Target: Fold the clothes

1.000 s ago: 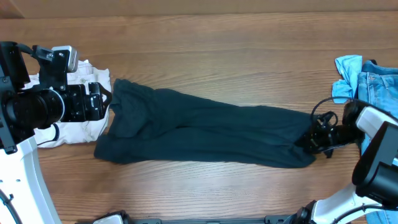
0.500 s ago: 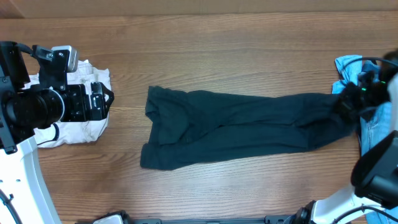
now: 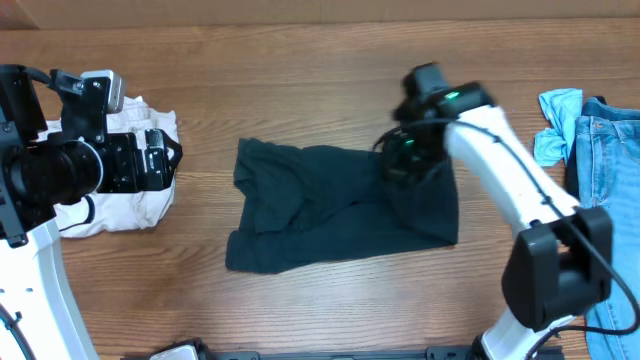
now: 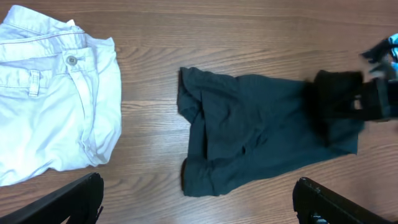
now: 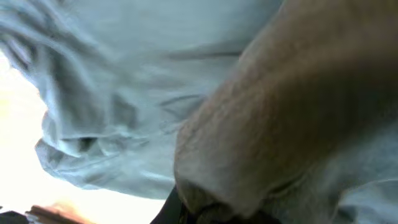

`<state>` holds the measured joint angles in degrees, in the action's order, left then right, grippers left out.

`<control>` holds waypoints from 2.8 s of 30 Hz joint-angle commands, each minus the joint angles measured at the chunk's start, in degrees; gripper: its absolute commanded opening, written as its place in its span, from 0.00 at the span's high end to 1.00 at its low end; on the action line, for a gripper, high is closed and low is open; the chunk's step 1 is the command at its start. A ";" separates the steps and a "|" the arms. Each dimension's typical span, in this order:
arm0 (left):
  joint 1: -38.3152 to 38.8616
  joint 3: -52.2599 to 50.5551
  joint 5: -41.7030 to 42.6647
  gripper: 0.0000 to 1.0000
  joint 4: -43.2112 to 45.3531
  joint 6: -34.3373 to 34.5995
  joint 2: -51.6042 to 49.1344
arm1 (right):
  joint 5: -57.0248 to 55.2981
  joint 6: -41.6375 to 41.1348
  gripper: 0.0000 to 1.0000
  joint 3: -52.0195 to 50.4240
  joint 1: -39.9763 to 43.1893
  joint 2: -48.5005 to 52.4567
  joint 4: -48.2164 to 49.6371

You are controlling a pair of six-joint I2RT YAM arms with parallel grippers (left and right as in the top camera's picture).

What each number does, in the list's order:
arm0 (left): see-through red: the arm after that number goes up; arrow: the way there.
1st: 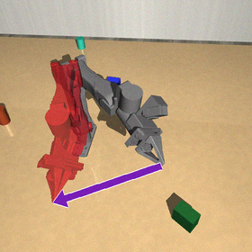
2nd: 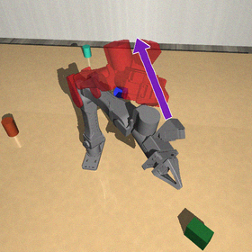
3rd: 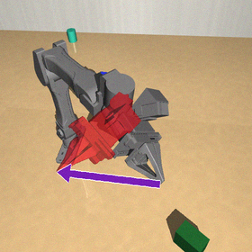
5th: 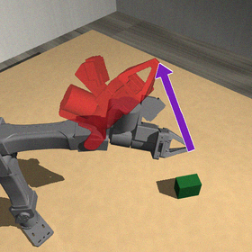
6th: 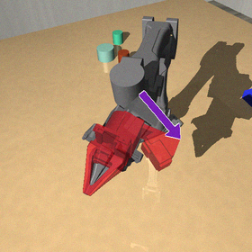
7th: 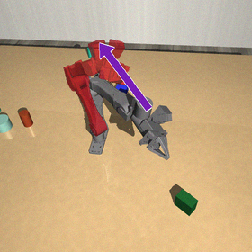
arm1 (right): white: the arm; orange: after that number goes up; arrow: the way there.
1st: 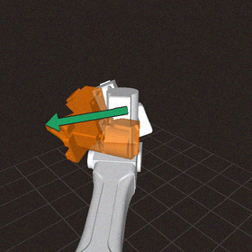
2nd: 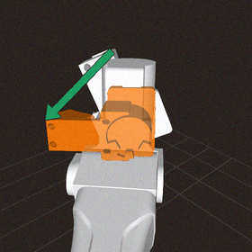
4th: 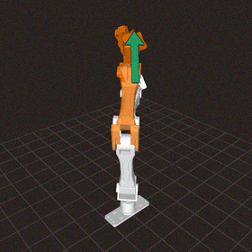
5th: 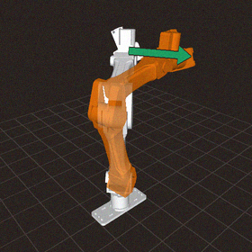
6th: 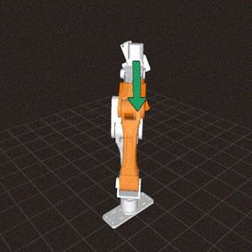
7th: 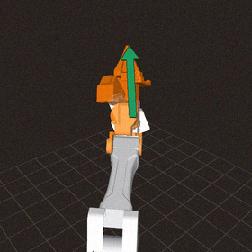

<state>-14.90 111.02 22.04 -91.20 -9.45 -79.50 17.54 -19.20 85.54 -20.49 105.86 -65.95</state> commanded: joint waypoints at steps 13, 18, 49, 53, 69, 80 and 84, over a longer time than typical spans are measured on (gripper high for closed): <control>-0.09 0.46 -0.17 0.00 0.48 -0.63 0.11 | 0.48 -1.99 0.67 -1.95 -3.08 -6.73 4.24; -0.09 0.46 0.09 0.00 1.97 -0.63 0.11 | 0.70 -2.80 0.92 -6.64 0.55 -1.73 7.63; -0.09 -9.18 -1.29 0.00 3.15 10.12 -9.05 | 10.82 -0.31 0.94 -21.27 -10.64 -0.33 15.08; -0.09 -20.39 2.12 0.00 6.19 9.68 -15.93 | 13.97 6.08 0.96 -20.98 -15.52 -2.05 11.74; 10.10 -54.34 6.49 0.00 48.96 11.89 -17.90 | 2.40 6.16 0.74 -15.54 -3.85 -27.08 8.33; 19.47 -56.98 6.34 0.21 60.24 16.79 -31.12 | 2.40 6.16 0.74 -15.54 -3.65 -27.06 5.62; 19.41 -56.83 9.51 0.67 59.82 16.76 -32.04 | 0.96 6.19 0.74 -15.54 -3.65 -27.06 5.55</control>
<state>3.77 57.76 31.16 -29.80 6.66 -106.52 20.12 -13.43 69.32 -24.36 78.98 -60.62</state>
